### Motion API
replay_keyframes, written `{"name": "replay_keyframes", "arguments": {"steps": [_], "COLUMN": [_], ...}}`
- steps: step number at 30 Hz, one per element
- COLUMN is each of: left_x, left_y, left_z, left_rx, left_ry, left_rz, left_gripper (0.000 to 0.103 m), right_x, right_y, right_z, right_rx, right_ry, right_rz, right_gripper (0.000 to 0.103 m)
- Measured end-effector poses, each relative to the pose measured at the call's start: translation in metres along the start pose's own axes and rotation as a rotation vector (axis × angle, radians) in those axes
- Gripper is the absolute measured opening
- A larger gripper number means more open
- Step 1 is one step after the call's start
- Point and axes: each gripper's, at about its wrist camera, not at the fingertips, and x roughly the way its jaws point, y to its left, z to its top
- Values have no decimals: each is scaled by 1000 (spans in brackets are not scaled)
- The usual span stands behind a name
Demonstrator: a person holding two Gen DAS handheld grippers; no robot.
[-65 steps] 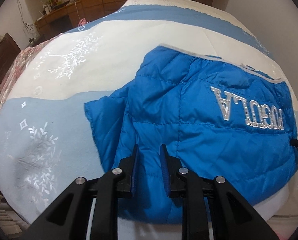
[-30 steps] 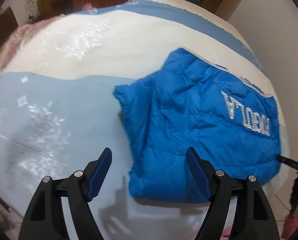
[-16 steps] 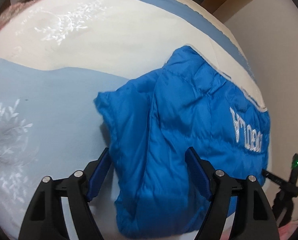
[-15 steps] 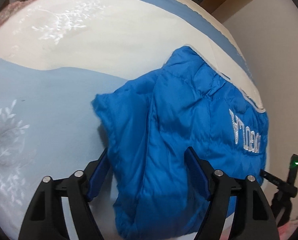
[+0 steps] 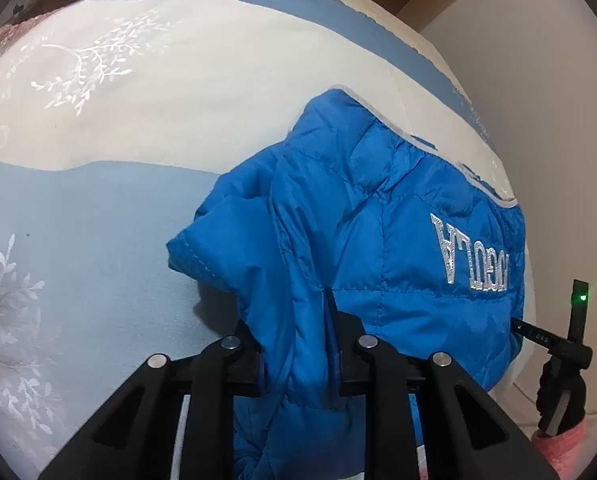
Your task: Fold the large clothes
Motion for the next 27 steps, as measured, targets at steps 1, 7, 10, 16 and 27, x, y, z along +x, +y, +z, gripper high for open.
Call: {"name": "replay_keyframes", "arguments": {"steps": [1, 7, 10, 16, 27], "left_x": [1, 4, 1, -23, -74], "left_y": [-1, -2, -10, -37, -136], "left_z": [0, 2, 1, -1, 1], "left_rx": [4, -3, -4, 12, 132], "left_ry": [3, 10, 0, -39, -142], "left_rz": [4, 17, 43, 85, 132], "left_gripper": [22, 22, 20, 16, 15], "right_x": [3, 13, 13, -9, -58], "right_y": [1, 4, 3, 0, -8], "right_z": [1, 5, 8, 11, 21], "right_rx": [0, -5, -24, -67, -167], "right_ry": [2, 19, 29, 4, -90], "right_rz": [0, 19, 22, 65, 150], "right_gripper": [22, 22, 21, 23, 25]}}
